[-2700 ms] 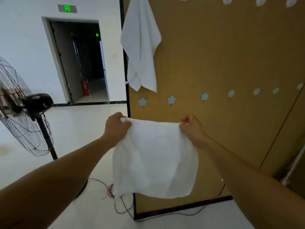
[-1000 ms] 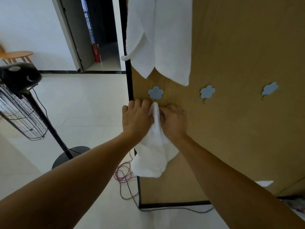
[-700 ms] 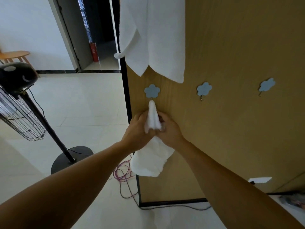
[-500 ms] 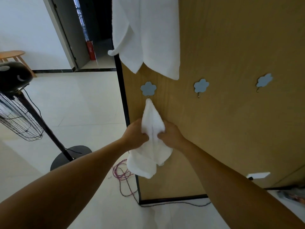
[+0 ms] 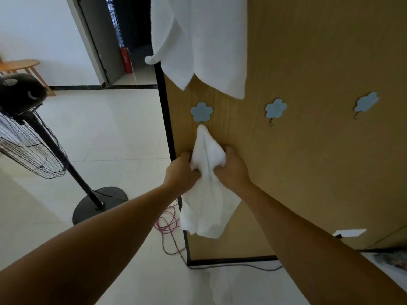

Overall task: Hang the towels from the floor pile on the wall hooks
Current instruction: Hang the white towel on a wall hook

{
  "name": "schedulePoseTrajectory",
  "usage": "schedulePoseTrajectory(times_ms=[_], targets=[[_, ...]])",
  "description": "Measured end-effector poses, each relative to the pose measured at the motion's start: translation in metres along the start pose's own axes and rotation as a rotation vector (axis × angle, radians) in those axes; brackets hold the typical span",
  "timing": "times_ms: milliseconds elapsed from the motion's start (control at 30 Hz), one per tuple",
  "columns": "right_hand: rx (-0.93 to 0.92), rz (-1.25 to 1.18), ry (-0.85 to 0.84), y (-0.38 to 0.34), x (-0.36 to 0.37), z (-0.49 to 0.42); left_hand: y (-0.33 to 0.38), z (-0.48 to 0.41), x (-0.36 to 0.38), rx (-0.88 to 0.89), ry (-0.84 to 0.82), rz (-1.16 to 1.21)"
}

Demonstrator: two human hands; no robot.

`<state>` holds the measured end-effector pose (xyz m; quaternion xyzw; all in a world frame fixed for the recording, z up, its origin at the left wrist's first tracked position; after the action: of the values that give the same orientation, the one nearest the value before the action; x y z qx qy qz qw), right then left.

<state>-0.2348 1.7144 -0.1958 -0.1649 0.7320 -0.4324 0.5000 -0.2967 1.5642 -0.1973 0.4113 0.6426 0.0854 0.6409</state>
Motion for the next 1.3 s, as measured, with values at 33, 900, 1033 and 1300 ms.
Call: schedulePoseTrajectory(times_ms=[33,900,1033,1300], targets=[[-0.032,-0.025,0.045,-0.003,-0.001,0.002,0.003,0.004,-0.004,0.033,0.108,0.02],[0.143,0.266,0.056,-0.003,-0.017,0.056,0.005,0.028,-0.018,0.062,-0.15,0.029],[0.322,0.226,0.117,0.021,-0.025,0.119,-0.018,0.062,-0.007,0.001,-0.168,-0.125],[0.653,0.276,0.07,0.077,-0.043,0.296,0.001,0.173,0.071,0.345,-0.82,-0.547]])
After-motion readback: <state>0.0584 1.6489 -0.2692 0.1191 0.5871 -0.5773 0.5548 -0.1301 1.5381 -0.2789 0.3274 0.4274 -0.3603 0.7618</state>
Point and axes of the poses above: each hand's wrist, its own z-axis away from the middle knuckle, its own x-axis out of the palm, y = z × x, the point moved 5 cm from there along -z, towards the middle knuckle, and after that the axes turned 5 degrees about x, right-handed, at the moved point
